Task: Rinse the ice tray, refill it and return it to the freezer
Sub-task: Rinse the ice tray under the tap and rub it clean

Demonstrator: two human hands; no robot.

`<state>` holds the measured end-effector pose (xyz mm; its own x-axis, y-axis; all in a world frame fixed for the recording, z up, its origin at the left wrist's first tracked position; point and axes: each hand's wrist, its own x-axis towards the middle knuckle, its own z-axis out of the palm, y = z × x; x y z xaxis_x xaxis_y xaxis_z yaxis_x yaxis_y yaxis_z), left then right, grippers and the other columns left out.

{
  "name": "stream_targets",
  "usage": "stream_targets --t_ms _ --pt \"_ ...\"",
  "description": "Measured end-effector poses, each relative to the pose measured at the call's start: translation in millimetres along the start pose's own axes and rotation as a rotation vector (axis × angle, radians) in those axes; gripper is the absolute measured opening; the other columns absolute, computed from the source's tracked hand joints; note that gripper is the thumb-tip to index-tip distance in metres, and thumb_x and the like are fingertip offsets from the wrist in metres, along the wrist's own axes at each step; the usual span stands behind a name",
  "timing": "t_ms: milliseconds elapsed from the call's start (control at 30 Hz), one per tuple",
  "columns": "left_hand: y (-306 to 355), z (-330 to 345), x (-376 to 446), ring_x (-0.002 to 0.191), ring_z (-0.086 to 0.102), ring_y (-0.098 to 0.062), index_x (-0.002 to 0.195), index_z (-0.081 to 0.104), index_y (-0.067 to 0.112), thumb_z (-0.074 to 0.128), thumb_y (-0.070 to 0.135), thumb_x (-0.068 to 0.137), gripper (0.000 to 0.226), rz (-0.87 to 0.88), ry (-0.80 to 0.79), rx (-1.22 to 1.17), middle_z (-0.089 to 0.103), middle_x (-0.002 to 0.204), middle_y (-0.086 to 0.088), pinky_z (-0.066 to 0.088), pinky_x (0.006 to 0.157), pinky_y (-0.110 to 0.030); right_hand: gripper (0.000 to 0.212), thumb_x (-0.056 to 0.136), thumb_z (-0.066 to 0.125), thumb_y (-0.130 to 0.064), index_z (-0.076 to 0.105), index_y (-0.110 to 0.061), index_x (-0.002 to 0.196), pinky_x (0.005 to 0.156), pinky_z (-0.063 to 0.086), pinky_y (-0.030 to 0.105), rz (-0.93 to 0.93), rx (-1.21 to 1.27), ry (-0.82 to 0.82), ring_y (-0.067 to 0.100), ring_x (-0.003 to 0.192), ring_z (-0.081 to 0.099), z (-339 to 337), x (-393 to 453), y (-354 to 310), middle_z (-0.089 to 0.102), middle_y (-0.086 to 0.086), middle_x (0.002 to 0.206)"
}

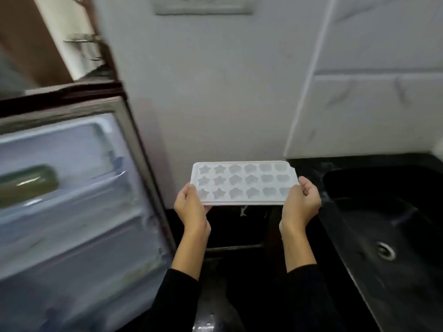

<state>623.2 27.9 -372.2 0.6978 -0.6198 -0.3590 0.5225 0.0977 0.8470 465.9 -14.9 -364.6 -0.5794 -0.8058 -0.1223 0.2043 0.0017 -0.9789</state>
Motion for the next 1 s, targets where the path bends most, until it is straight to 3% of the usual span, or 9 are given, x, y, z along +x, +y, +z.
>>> stream_targets --t_ms 133,267,467,600,700,900,1000 --pt "-22 66 4 0.096 0.065 -0.023 0.118 0.055 0.009 0.050 0.019 0.096 0.024 -0.149 -0.203 0.042 0.065 0.109 -0.009 0.056 0.076 -0.040 0.040 0.086 0.044 -0.005 0.059 -0.012 0.123 0.090 0.048 0.026 -0.021 0.016 0.177 0.013 0.107 0.057 -25 48 -17 0.059 0.002 0.121" --pt "-43 124 -2 0.086 0.066 -0.020 0.110 0.057 0.007 0.051 0.021 0.097 0.021 -0.279 -0.411 0.107 0.067 0.100 -0.008 0.054 0.067 -0.033 0.040 0.086 0.043 -0.007 0.059 -0.014 0.122 0.097 0.050 0.036 -0.011 0.018 0.343 0.016 0.109 0.058 -48 92 -22 0.058 0.004 0.123" --pt "-77 201 -23 0.101 0.064 -0.029 0.119 0.056 0.005 0.049 0.025 0.098 0.030 -0.369 -0.657 0.223 0.066 0.111 -0.013 0.055 0.076 -0.040 0.039 0.088 0.041 -0.005 0.059 -0.013 0.122 0.099 0.047 0.036 -0.029 0.031 0.568 0.019 0.116 0.055 -92 138 -37 0.056 0.004 0.127" --pt "-110 249 -44 0.100 0.063 -0.027 0.114 0.058 0.011 0.051 0.028 0.096 0.025 -0.429 -0.749 0.288 0.066 0.108 -0.010 0.054 0.070 -0.041 0.040 0.086 0.041 -0.007 0.059 -0.014 0.121 0.102 0.045 0.042 -0.053 0.010 0.688 0.021 0.118 0.052 -123 167 -45 0.055 0.004 0.127" --pt "-136 278 -64 0.094 0.064 -0.024 0.114 0.056 0.012 0.052 0.030 0.096 0.025 -0.489 -0.788 0.340 0.066 0.104 -0.008 0.053 0.063 -0.039 0.039 0.087 0.042 -0.005 0.059 -0.011 0.122 0.103 0.044 0.038 -0.070 -0.012 0.742 0.021 0.118 0.052 -152 189 -54 0.055 0.006 0.128" --pt "-183 323 -110 0.093 0.064 -0.026 0.119 0.055 0.008 0.047 0.035 0.097 0.035 -0.615 -0.893 0.370 0.067 0.103 -0.010 0.053 0.068 -0.043 0.041 0.087 0.041 -0.004 0.058 -0.009 0.124 0.100 0.046 0.035 -0.065 -0.043 0.826 0.024 0.119 0.052 -214 235 -74 0.055 0.009 0.129" --pt "-207 341 -133 0.098 0.063 -0.028 0.121 0.054 0.009 0.046 0.036 0.098 0.037 -0.648 -0.920 0.394 0.067 0.106 -0.011 0.052 0.074 -0.046 0.042 0.088 0.047 -0.006 0.054 -0.010 0.129 0.101 0.041 0.036 -0.061 -0.220 0.874 0.027 0.122 0.050 -241 255 -83 0.048 0.010 0.136"
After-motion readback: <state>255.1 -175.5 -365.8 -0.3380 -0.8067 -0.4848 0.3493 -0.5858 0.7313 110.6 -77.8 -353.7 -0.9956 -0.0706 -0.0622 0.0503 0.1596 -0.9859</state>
